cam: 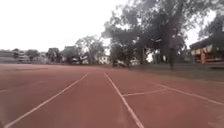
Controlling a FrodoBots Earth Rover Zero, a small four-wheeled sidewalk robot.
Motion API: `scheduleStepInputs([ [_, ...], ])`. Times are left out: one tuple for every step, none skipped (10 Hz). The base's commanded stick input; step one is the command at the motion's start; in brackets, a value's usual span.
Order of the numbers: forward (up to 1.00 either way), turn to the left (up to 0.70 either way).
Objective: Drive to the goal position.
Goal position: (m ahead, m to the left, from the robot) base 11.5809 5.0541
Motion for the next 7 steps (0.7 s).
scheduleStepInputs([
  [0.45, 0.00],
  [0.45, 0.00],
  [0.45, 0.00],
  [0.45, 0.00],
  [0.45, 0.00],
  [0.45, 0.00],
  [0.45, 0.00],
])
